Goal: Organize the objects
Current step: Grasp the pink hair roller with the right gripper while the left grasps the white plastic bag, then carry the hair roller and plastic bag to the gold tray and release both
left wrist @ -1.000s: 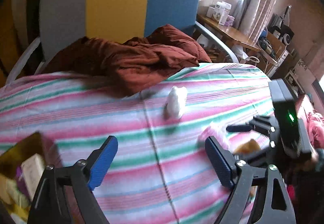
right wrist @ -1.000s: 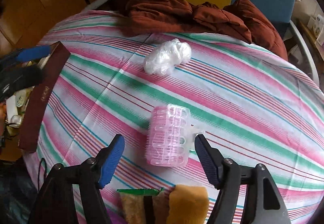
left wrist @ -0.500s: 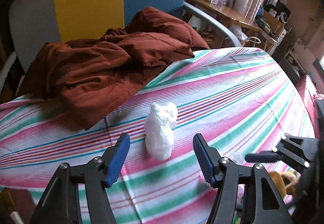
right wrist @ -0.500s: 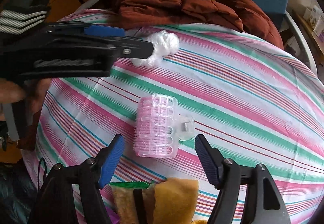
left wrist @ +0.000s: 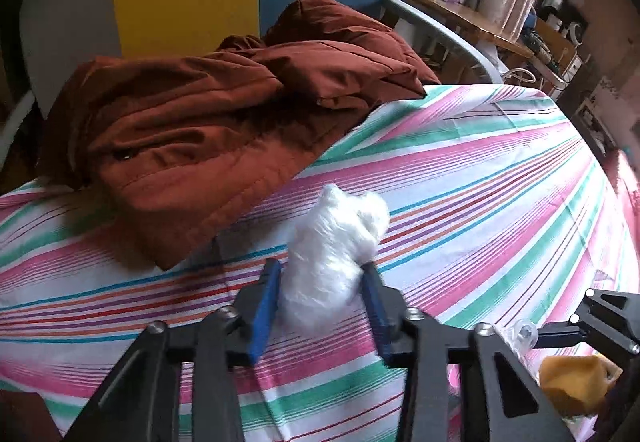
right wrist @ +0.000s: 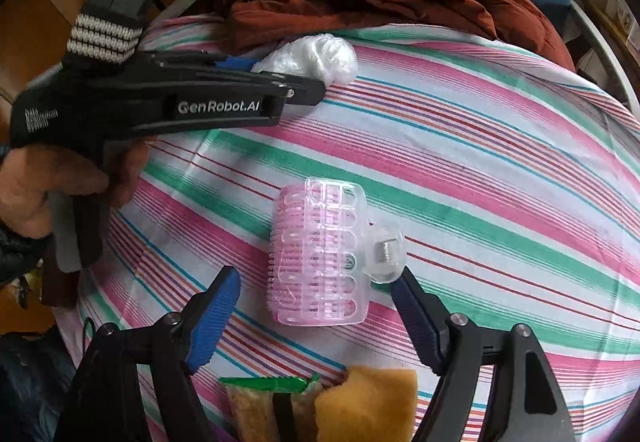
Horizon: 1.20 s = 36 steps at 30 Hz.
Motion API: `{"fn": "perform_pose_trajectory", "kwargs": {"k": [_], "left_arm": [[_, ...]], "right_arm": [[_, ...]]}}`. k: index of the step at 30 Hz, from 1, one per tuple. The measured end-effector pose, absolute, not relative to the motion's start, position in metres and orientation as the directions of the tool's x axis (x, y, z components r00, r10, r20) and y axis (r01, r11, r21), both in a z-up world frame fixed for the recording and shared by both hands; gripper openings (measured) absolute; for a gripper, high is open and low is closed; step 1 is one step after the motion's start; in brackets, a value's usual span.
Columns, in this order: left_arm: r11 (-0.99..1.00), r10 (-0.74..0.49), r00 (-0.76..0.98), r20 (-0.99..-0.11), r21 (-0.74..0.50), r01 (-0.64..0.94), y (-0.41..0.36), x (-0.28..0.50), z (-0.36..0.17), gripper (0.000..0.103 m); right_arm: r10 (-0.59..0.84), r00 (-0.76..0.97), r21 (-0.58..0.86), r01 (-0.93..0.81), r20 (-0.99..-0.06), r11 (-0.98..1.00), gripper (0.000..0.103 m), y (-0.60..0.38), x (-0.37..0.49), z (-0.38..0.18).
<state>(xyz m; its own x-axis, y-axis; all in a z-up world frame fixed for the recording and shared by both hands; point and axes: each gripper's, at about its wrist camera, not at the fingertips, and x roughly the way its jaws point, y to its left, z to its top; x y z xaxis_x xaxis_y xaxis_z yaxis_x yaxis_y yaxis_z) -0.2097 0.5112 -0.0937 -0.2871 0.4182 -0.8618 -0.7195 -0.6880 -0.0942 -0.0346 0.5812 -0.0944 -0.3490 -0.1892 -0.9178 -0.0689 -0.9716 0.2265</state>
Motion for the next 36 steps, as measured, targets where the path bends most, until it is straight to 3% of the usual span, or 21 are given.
{"fn": "perform_pose_trajectory", "kwargs": {"k": [6, 21, 23, 36], "left_arm": [[-0.685, 0.410, -0.284, -0.867, -0.086, -0.723, 0.500, -0.203, -0.092, 0.028], [-0.702, 0.409, -0.294, -0.864, -0.092, -0.706, 0.474, -0.174, -0.092, 0.028], [-0.706, 0.409, -0.299, -0.862, -0.091, -0.702, 0.472, -0.171, -0.091, 0.027], [-0.716, 0.461, -0.373, -0.805, -0.089, -0.692, 0.439, -0.142, -0.052, 0.027]], "right_arm": [[-0.183, -0.369, 0.232, -0.093, -0.911, -0.968, 0.079, 0.584, -0.042, -0.095], [-0.135, -0.389, 0.193, -0.115, -0.911, -0.975, 0.079, 0.578, -0.053, -0.096], [-0.125, -0.390, 0.182, -0.114, -0.912, -0.977, 0.063, 0.578, -0.054, -0.095], [-0.098, -0.446, 0.166, -0.118, -0.890, -0.979, 0.063, 0.563, -0.054, -0.083]]}}
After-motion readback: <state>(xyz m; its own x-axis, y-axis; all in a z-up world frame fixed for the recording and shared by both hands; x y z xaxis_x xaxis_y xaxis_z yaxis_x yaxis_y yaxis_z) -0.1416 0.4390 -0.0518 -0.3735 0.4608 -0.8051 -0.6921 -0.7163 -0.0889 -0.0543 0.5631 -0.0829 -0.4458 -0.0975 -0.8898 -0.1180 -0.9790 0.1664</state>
